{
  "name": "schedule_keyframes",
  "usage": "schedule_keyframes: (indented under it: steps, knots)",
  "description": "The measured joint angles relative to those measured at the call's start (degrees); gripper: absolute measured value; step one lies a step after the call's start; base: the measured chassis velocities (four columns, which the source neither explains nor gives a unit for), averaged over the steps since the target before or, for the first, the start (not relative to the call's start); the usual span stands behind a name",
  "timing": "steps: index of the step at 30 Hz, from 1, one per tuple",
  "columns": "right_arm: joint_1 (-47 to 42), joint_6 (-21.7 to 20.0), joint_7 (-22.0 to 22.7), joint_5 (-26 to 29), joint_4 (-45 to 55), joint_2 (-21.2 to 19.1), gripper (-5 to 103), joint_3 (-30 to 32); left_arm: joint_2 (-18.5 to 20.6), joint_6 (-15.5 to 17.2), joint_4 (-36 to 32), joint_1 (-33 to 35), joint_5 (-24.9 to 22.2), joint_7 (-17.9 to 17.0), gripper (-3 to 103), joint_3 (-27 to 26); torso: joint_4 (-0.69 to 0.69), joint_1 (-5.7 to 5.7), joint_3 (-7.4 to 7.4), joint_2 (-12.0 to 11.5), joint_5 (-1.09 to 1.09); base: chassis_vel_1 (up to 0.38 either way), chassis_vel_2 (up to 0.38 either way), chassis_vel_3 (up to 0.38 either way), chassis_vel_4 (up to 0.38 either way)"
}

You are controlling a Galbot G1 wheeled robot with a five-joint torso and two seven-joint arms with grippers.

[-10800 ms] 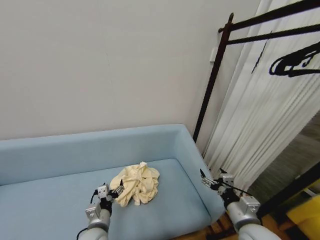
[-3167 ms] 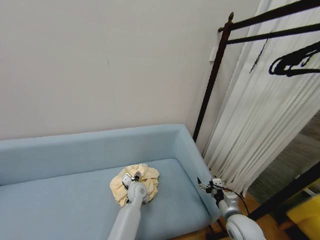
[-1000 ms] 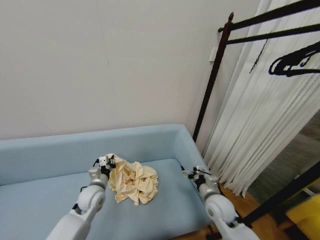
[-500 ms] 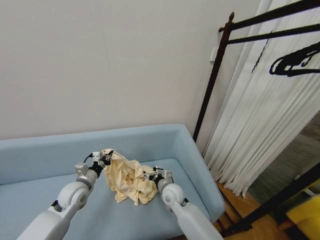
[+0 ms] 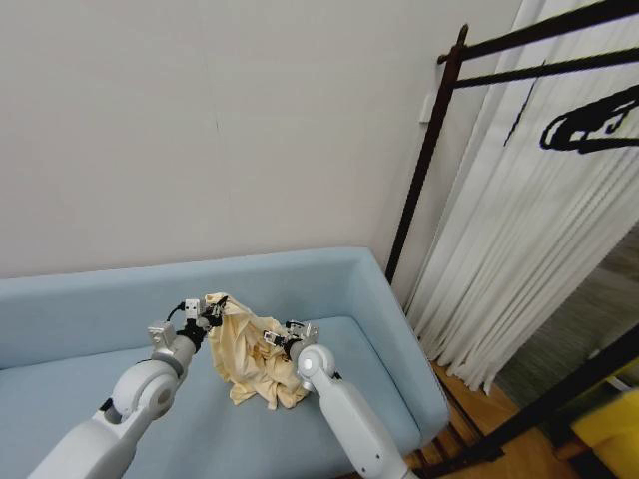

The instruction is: Pick up the clothes from the sofa and hang them on the clothes hanger.

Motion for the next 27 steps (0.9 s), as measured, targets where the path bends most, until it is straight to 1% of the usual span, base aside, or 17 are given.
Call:
schedule_keyframes:
  steps: [7,10,11,14,16,17,20,21,22,23,26,27]
  knots:
    - [-1.9,1.1,-2.3,-0.4,-0.1,-0.9,100,0.5,1.0,0.0,-0.3,-0.8,-0.9,-0.9,1,-0.1,0.00,0.00,0.00,0.0,0.00,0.000,0.000,0.000,0.000]
    - [-2.6,1.6,-4.0,-0.1,-0.7,-0.4,100,1.1,1.2,0.1,-0.7,-0.7,-1.2,-1.6,1,-0.1,0.00,0.00,0.00,0.0,0.00,0.000,0.000,0.000,0.000]
    - [-2.7,1.9,-4.5,-0.1,-1.0,-0.2,102,1.2,1.2,0.1,-0.9,-0.6,-1.3,-1.7,1,-0.1,0.00,0.00,0.00,0.0,0.00,0.000,0.000,0.000,0.000]
    - [-2.7,2.5,-5.4,-0.1,-1.5,0.2,100,1.3,1.3,0.2,-1.3,-0.4,-1.4,-2.0,1,-0.1,0.01,0.00,-0.01,0.0,0.00,0.000,0.000,0.000,0.000]
    - [-2.6,2.7,-6.2,-0.1,-1.7,0.5,92,1.3,1.3,0.3,-1.6,-0.3,-1.6,-2.2,1,-0.2,0.01,0.00,0.00,0.0,0.00,0.000,0.000,0.000,0.000]
    - [-2.6,2.7,-6.2,-0.1,-1.7,0.5,92,1.3,1.3,0.3,-1.6,-0.3,-1.6,-2.2,1,-0.2,0.01,0.00,0.00,0.0,0.00,0.000,0.000,0.000,0.000]
    - [-2.4,2.8,-7.2,-0.2,-1.7,0.5,76,0.8,1.3,0.3,-2.0,-0.2,-1.8,-2.7,1,-0.2,0.01,0.00,0.00,0.0,0.00,0.000,0.000,0.000,0.000]
    - [-2.4,2.8,-7.6,-0.3,-1.7,0.4,76,0.7,1.3,0.3,-2.2,-0.1,-1.8,-2.9,1,-0.2,0.00,0.00,0.00,0.0,0.01,0.000,0.000,0.000,0.000]
    - [-2.4,2.8,-7.9,-0.4,-1.6,0.4,70,0.6,1.2,0.3,-2.3,0.0,-1.9,-3.0,1,-0.2,0.00,0.00,-0.01,0.0,0.00,0.000,0.000,0.000,0.000]
    - [-2.4,2.8,-7.9,-0.4,-1.6,0.4,70,0.6,1.2,0.3,-2.3,0.0,-1.9,-3.0,1,-0.2,0.00,0.00,-0.01,0.0,0.00,0.000,0.000,0.000,0.000]
    - [-2.5,2.8,-8.2,-0.6,-1.6,0.3,55,0.4,1.0,0.3,-2.5,0.2,-1.9,-3.1,1,-0.2,0.00,0.00,-0.01,0.0,0.00,0.000,0.000,0.000,0.000]
    - [-2.5,2.8,-8.2,-0.6,-1.6,0.3,55,0.4,1.0,0.3,-2.5,0.2,-1.9,-3.1,1,-0.2,0.00,0.00,-0.01,0.0,0.00,0.000,0.000,0.000,0.000]
